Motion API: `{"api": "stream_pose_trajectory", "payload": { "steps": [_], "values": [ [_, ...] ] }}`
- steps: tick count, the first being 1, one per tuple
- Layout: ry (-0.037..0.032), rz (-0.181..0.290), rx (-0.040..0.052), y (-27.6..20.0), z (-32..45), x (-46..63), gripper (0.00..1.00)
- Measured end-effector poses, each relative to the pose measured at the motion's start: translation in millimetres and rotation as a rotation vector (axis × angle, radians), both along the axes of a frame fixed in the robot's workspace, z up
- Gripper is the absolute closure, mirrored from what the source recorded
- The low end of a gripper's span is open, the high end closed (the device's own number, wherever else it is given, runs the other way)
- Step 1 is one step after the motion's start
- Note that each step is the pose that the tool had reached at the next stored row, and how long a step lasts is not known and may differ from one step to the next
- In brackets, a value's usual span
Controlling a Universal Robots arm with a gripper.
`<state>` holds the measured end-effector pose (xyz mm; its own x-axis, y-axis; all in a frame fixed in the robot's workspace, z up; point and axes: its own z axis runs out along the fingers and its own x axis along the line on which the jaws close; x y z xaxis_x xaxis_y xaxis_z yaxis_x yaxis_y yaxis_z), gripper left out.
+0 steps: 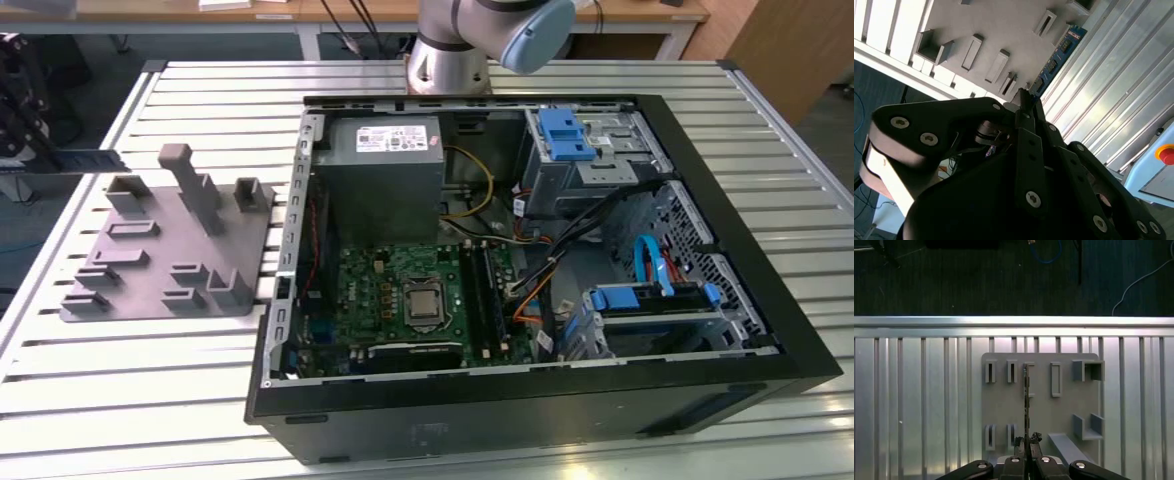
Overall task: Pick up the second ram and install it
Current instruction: 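Pick up the second ram and move it above second insertion slot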
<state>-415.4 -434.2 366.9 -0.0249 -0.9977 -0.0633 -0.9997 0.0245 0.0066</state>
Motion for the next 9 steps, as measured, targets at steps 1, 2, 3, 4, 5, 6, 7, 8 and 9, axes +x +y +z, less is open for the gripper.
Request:
{"api": "stream_pose_trajectory", "payload": {
  "steps": [1,2,3,4,5,6,7,8,9],
  "values": [
    [0.0001,0.0,0.0,0.0,1.2,0.0,0.86],
    [0.0001,0.0,-0.0001,0.0,2.4,0.0,0.86],
    [0.0002,0.0,0.0,0.0,3.6,0.0,0.86],
    [0.0001,0.0,0.0001,0.0,4.7,0.0,0.86],
    [0.0001,0.0,0.0002,0.0,5.9,0.0,0.86],
    [0.0001,0.0,0.0002,0.0,7.1,0.0,0.86],
    [0.0,0.0,0.0003,0.0,8.3,0.0,0.86],
    [0.0001,0.0,0.0003,0.0,9.6,0.0,0.86],
    [0.0,0.0,0.0003,0.0,10.9,0.0,0.86]
  ]
}}
